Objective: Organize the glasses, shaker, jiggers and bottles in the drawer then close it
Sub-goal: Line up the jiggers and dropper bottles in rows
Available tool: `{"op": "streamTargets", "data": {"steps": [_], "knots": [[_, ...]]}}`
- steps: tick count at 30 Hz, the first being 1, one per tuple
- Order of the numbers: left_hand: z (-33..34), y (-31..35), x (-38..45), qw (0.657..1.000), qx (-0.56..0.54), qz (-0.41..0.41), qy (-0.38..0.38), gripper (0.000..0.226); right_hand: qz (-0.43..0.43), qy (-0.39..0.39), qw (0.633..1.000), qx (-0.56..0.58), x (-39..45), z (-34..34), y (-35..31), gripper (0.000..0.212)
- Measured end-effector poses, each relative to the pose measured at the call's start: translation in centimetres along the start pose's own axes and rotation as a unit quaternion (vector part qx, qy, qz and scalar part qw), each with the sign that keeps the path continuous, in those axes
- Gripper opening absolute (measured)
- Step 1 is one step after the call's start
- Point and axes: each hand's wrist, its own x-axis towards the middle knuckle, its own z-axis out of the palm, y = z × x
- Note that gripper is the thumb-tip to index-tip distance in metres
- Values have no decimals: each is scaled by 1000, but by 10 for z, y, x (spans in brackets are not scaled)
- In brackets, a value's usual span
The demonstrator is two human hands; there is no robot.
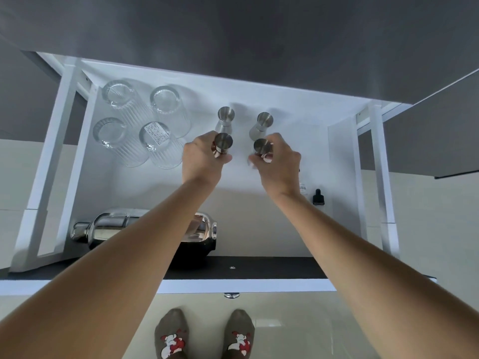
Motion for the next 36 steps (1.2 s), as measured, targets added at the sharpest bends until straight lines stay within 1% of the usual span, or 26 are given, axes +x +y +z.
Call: {"op": "streamTargets", "data": {"steps": [3,6,8,9,10,11,12,13,14,15,16,18,19,20,22,25,27,28,30,31,33,34,36], "knots": [[3,-4,5,1000,-5,-5,-2,18,-32,-10,999,-21,6,6,5,27],[5,-7,7,1000,-2,-9,-9,17,-32,-13,999,-15,9,9,8,29],[3,-6,7,1000,-4,-15,-14,20,-30,-34,999,-14,7,7,7,37],[0,-3,6,1000,10,-18,-20,26,-31,-48,998,-15,4,3,7,43],[-3,-1,5,998,44,-28,-35,36,-33,-55,998,-20,1,-2,7,49],[-7,3,2,992,106,-43,-58,47,-34,-52,998,-34,-2,-9,9,51],[-11,8,-4,978,177,-62,-88,54,-29,-34,997,-58,-5,-18,13,50],[-15,13,-11,962,232,-78,-118,57,-15,-9,996,-90,-9,-30,18,47],[-17,17,-18,951,256,-91,-145,52,8,15,991,-130,-11,-43,26,45],[-18,21,-26,944,264,-90,-175,39,40,23,983,-179,-14,-55,37,43],[-16,27,-35,940,264,-73,-202,26,80,8,969,-233,-18,-66,48,42],[-2,43,-51,936,255,-20,-241,31,161,-55,935,-311,-25,-84,70,40],[8,52,-57,938,238,-3,-253,29,191,-84,924,-321,-28,-88,80,40],[21,63,-61,942,216,7,-256,30,212,-107,919,-315,-30,-91,87,39],[49,80,-62,948,181,-4,-260,39,231,-136,916,-298,-30,-91,97,34],[84,94,-49,958,128,-68,-248,52,242,-133,925,-261,-24,-88,103,27],[97,101,-40,962,110,-86,-233,52,235,-119,937,-228,-18,-87,103,26],[101,104,-37,963,115,-85,-228,47,221,-108,945,-217,-14,-88,102,24],[106,108,-33,960,140,-68,-231,32,185,-63,962,-191,-6,-92,99,22],[108,108,-32,958,153,-60,-237,29,167,-32,971,-168,-1,-94,98,23],[109,106,-31,959,155,-52,-231,29,134,24,984,-118,7,-97,94,25],[109,105,-32,965,136,-46,-218,29,115,46,987,-99,10,-98,92,25],[108,103,-32,986,69,-5,-154,30,73,77,992,-64,16,-96,87,25]]}}
